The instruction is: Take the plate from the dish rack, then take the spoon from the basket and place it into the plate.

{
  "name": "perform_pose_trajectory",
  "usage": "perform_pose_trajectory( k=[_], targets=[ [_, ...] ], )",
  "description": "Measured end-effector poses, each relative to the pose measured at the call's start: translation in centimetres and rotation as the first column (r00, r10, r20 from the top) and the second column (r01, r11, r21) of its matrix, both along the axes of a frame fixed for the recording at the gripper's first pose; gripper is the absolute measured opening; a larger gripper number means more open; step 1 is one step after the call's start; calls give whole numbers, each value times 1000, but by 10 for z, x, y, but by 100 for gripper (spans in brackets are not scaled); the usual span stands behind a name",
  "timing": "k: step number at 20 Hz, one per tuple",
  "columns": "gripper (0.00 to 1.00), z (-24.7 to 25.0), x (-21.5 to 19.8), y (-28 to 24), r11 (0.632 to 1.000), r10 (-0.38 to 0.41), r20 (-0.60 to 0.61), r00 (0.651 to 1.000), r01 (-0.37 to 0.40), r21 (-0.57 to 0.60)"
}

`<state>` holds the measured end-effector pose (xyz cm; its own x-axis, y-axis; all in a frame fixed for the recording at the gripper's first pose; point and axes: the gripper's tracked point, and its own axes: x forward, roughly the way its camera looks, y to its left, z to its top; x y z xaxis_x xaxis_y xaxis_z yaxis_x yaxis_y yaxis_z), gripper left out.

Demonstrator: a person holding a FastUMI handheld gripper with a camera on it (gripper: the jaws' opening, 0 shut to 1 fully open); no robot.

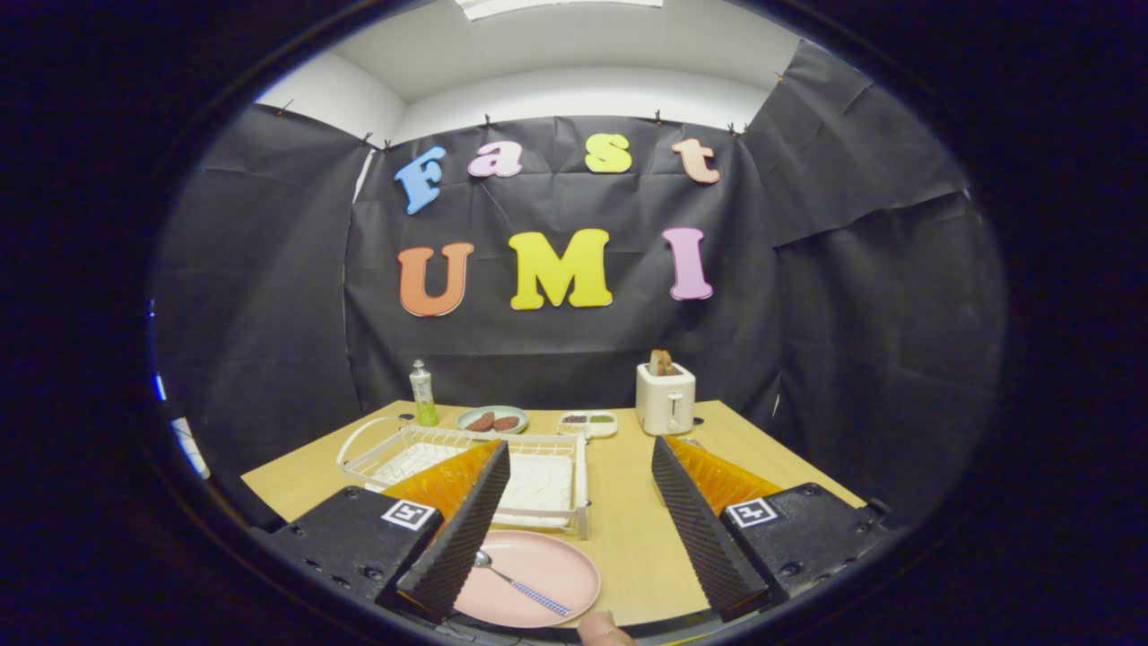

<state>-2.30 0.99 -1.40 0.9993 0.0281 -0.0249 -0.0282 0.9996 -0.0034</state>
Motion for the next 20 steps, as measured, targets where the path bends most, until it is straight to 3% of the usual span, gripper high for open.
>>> perform_pose_trajectory(
  k=[7, 20],
  targets=[
    [100, 32, -27, -20, 999, -29, 96, 995, 32, -34],
    [100, 29, -31, -39, 997, -73, 72, 995, 75, -14]
  ],
)
